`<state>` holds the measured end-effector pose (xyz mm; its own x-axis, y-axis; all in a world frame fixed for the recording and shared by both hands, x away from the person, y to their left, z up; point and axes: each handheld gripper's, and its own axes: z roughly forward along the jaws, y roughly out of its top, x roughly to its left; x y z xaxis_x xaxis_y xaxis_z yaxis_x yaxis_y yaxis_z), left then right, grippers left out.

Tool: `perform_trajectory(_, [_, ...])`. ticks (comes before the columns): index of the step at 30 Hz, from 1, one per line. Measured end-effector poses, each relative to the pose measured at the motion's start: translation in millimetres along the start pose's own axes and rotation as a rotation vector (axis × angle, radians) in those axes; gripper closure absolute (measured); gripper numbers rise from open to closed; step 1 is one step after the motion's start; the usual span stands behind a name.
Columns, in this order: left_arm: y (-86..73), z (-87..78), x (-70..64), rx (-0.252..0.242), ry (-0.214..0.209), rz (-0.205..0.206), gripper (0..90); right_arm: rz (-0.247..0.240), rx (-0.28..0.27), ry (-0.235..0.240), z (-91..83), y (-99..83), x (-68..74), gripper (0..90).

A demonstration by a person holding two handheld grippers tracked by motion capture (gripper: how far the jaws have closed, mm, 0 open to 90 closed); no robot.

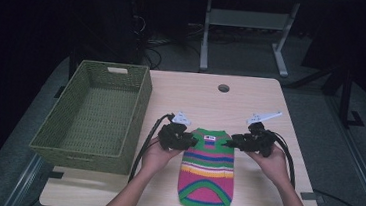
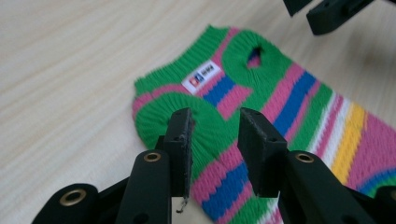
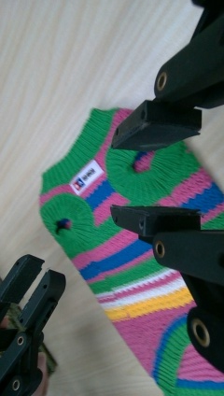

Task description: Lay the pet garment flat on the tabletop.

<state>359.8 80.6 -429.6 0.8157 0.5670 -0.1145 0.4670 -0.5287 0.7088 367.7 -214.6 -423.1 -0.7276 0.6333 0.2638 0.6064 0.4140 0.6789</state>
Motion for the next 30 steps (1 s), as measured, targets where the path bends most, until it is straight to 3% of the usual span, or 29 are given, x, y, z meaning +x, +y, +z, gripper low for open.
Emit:
perform_trajectory(2, [-4.2, -0.7, -3.5, 0.021, 0.004, 0.018, 62.4, -0.004, 0.014, 0.005, 0.0, -4.3, 2.8, 58.3])
perform_trajectory(6, [-14.4, -3.6, -11.0, 0.029, -0.032, 0.017, 58.4, -0.02, 0.042, 0.024, 2.7, -13.7, 11.5, 54.1])
perform_trajectory(9, [-21.6, -5.0, -20.3, 0.043, -0.042, 0.043, 55.9, -0.041, 0.057, 0.026, 4.2, -19.1, 18.0, 52.6])
perform_trajectory(12, [-24.8, -5.8, -27.5, 0.056, -0.051, 0.053, 51.4, -0.062, 0.065, 0.024, 4.2, -24.9, 25.7, 54.0])
perform_trajectory(13, [-25.3, -7.1, -28.9, 0.064, -0.052, 0.077, 50.9, -0.066, 0.07, 0.025, 3.9, -26.2, 27.4, 54.8])
perform_trajectory(23, [-34.7, -14.9, -45.5, 0.077, -0.085, 0.101, 49.4, -0.102, 0.108, 0.031, 0.7, -39.9, 48.8, 54.1])
perform_trajectory(25, [-37.7, -15.8, -47.2, 0.082, -0.09, 0.117, 52.6, -0.111, 0.107, 0.031, 0.3, -41.8, 53.9, 56.6])
perform_trajectory(28, [-42.7, -16.1, -49.1, 0.112, -0.099, 0.14, 65.2, -0.124, 0.131, 0.03, 3.1, -46.0, 58.3, 62.4])
perform_trajectory(30, [-45.3, -17.2, -50.7, 0.114, -0.081, 0.161, 75.3, -0.125, 0.141, 0.028, 6.1, -49.5, 59.7, 65.8])
